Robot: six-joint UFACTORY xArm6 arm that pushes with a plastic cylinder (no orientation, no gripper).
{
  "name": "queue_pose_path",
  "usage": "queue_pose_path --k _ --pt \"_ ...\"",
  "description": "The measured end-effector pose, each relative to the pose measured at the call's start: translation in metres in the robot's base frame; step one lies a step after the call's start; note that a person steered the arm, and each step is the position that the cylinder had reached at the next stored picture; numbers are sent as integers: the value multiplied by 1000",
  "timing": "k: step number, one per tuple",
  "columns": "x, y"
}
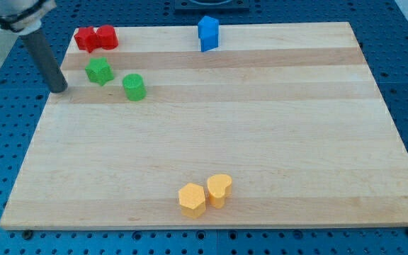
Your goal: Move the green star below the blue triangle
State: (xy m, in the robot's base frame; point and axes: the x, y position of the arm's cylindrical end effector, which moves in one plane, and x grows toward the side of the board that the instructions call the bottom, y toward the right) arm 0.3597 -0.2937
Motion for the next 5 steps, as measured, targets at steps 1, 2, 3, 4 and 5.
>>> queue_pose_path --k 1,2,3,4,5 --pt "-31 30" --pt "-34 102" --pt "-34 165" --pt "-34 150" --pt "-19 114"
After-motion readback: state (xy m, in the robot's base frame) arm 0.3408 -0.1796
